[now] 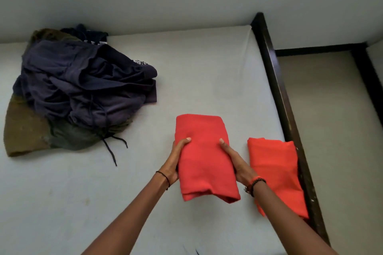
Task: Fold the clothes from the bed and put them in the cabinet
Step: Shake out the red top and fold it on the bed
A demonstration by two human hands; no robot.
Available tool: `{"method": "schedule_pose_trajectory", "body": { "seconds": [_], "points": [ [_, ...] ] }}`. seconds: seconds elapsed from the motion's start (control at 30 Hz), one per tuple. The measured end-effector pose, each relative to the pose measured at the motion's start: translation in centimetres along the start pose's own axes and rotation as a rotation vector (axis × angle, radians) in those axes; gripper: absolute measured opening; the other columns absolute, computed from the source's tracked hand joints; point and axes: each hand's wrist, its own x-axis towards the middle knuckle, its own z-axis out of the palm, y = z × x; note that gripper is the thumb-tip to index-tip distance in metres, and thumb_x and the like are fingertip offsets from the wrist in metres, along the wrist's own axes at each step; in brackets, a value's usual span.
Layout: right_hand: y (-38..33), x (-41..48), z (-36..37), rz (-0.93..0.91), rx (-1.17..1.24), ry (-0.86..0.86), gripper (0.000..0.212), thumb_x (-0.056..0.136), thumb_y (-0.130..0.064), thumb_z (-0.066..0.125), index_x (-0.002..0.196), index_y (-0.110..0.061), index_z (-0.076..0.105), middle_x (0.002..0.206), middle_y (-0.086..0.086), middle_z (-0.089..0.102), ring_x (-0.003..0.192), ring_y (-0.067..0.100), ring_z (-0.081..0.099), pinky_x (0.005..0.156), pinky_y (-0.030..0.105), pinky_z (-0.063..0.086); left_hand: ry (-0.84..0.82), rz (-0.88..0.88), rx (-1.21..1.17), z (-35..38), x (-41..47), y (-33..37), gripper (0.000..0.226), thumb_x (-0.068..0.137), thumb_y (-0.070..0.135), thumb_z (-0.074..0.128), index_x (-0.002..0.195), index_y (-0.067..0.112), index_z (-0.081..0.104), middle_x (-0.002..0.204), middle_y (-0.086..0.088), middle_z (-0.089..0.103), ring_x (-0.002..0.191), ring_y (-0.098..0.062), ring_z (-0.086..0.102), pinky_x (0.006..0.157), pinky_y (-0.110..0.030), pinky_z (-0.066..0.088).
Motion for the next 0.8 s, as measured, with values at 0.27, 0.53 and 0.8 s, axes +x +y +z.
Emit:
{"method": "schedule_pose_trajectory", "body": {
  "seconds": [0.27, 0.53, 0.8],
  "points": [
    [6.5, -8.4, -7.5, -0.073, 0.293, 0.195, 0.104, 0.023, -0.040, 0.097, 0.116, -0.009, 0.062, 0.111, 0.016, 0.069, 0.093, 0.027, 0.069, 0.069, 0.036, 0.059, -0.191, -0.151, 0.222, 5.1, -2.4, -7.5, 0.070, 0.071, 0.052, 0.074, 0.132, 0.027, 0.049, 0.121, -0.003, 0.066, 0.109, -0.020, 0.064, 0.094, -0.039, 0.051],
    [3.2, -12.9, -17.1, -0.295, 0.112, 0.341, 0.106, 0.034, -0.048, 0.093, 0.127, -0.012, 0.056, 0.116, 0.012, 0.068, 0.101, 0.027, 0.067, 0.087, 0.042, 0.055, -0.353, -0.022, 0.304, 14.9, -1.3, -12.0, 0.059, 0.083, 0.040, 0.068, 0.135, 0.031, 0.041, 0.132, 0.005, 0.057, 0.118, -0.013, 0.058, 0.095, -0.035, 0.050],
    [-0.3, -11.0, -22.4, -0.314, -0.043, 0.316, 0.082, 0.048, -0.040, 0.090, 0.118, -0.013, 0.059, 0.119, 0.013, 0.066, 0.094, 0.020, 0.069, 0.077, 0.032, 0.058, -0.202, 0.024, 0.530, 17.8, 1.5, -14.4, 0.072, 0.083, 0.025, 0.072, 0.139, 0.039, 0.030, 0.134, 0.008, 0.049, 0.118, -0.019, 0.052, 0.095, -0.046, 0.046]
  ]
}}
